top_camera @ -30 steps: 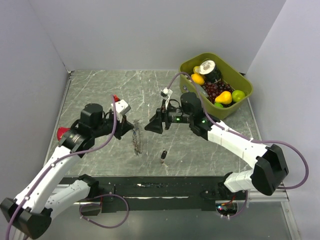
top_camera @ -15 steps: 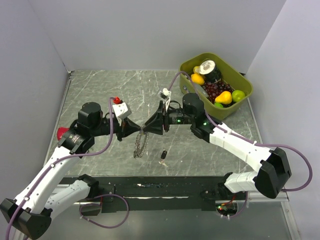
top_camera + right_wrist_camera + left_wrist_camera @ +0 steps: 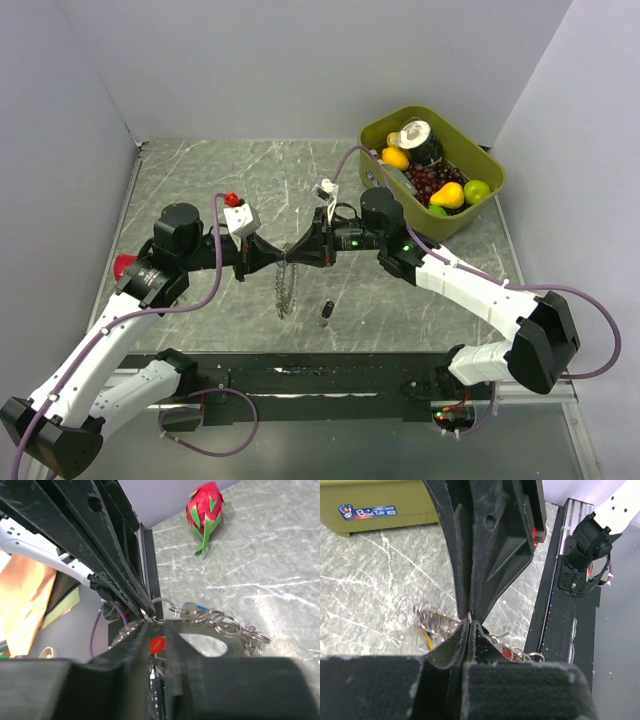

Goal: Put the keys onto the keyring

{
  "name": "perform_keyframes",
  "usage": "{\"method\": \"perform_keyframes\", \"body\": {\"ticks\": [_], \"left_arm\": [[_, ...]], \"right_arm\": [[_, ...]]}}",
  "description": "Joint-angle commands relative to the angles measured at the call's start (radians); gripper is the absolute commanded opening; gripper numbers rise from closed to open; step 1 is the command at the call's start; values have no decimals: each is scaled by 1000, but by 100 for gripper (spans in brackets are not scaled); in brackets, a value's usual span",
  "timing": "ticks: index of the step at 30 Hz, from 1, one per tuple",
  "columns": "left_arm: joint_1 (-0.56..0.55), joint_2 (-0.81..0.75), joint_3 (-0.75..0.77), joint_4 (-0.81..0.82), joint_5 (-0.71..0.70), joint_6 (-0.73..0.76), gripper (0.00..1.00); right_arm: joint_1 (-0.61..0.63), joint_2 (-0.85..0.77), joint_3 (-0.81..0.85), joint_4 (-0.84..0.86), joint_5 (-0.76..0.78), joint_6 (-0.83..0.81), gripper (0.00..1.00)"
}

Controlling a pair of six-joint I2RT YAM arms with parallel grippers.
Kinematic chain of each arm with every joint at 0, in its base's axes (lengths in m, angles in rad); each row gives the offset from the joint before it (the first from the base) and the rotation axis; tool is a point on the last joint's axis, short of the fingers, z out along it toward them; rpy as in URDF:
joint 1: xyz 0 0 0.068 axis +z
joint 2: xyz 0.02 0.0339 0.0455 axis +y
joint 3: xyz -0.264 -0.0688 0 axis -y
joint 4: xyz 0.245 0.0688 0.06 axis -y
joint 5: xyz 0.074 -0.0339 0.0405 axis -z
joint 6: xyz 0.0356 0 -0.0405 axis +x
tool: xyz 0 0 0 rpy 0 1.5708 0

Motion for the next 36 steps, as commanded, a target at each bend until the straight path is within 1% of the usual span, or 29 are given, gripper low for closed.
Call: {"method": "perform_keyframes", "body": {"ticks": [1,3,4,5,11,13,14,15,17,18,20,21,22,24,29,32,33,36], "left_arm": [[-3,-16,31,77,67,-2,1],[-3,-16,29,75,82,-1,1],[-1,-16,28,75,85,-2,1],[-3,-16,26,74,88,-1,1],[-3,-21,20,52,85,18,1],[-3,-22,20,46,90,29,1],[-3,-22,22,43,91,32,1],[-3,-24,23,41,93,30,1],[-3,-22,26,38,101,35,1],[-3,-21,28,37,102,35,1],[-3,-19,31,34,113,42,1],[-3,-16,32,32,113,41,1],[-3,-15,34,34,116,42,1],[-3,-12,37,32,128,44,1],[-3,-13,32,51,143,29,1],[-3,-15,32,66,156,18,1],[-3,-16,32,67,159,13,1],[-3,-18,32,80,163,4,1]], "right_arm": [[9,12,42,48,-11,25,13],[8,14,44,56,-11,36,10],[11,12,44,57,-11,36,1],[11,14,44,62,-12,38,0],[9,-9,29,68,-11,29,0],[11,-28,22,42,3,7,0],[11,-37,18,36,18,-2,2],[9,-48,4,28,27,-17,20],[6,-87,-13,31,55,-31,34],[8,-100,-26,33,63,-43,44],[6,-129,-34,40,66,-54,51],[6,-140,-40,46,40,-68,61],[6,-143,-45,57,28,-79,64],[6,-146,-50,66,12,-85,67],[5,-126,-47,86,-34,-83,66],[6,-105,-36,91,-52,-79,61],[6,-94,-33,88,-57,-77,57],[8,-72,-17,73,-64,-79,51]]}}
